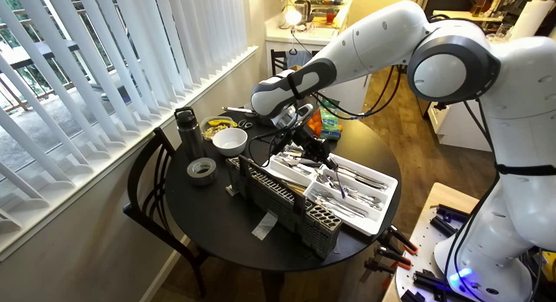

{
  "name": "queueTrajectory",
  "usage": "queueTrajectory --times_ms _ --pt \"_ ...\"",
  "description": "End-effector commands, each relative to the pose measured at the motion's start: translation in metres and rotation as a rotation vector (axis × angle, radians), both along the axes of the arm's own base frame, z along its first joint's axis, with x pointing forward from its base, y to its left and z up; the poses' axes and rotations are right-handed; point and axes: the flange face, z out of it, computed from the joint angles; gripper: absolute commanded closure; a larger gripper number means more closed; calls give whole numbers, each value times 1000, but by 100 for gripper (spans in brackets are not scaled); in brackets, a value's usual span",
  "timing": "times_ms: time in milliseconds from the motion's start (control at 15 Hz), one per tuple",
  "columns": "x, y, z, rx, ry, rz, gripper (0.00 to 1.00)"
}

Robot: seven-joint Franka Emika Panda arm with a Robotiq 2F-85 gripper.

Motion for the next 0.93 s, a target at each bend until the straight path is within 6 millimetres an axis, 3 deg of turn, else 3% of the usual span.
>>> queueTrajectory --times_ms 0,333,867 --pt "8 -2 -16 -6 -15 32 97" --pt "8 4 -37 3 9 39 97" --pt "5 10 -49 17 29 57 97"
